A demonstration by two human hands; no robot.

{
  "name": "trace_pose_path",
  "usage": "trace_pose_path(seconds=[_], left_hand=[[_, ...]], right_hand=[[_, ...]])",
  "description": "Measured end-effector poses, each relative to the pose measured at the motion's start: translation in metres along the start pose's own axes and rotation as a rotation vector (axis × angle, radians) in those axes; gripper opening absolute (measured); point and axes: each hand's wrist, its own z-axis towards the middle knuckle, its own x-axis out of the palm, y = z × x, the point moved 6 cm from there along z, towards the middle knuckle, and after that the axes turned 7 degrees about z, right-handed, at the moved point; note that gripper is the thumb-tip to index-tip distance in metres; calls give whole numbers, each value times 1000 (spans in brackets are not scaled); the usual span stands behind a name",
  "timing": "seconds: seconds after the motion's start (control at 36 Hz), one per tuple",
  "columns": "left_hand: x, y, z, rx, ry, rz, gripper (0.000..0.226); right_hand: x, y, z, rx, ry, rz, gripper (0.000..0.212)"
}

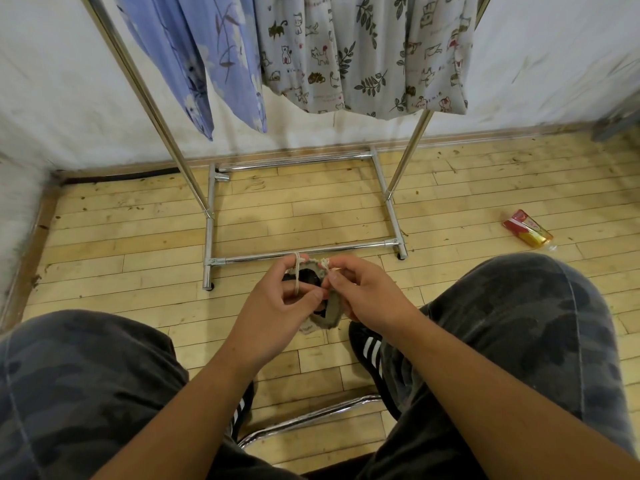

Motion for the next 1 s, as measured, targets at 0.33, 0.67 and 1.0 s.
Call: trace_pose_path(seconds=[0.33, 0.67, 1.0], left_hand=[[27, 25, 1, -107, 188, 68, 53], [18, 21, 6, -30, 65, -29, 57], [11, 14, 4, 42, 25, -13, 68]], right_hand=[[11, 11, -10, -47, 139, -27, 22], [10, 11, -7, -28, 125, 69, 23], [9, 9, -7, -41, 129, 69, 24]])
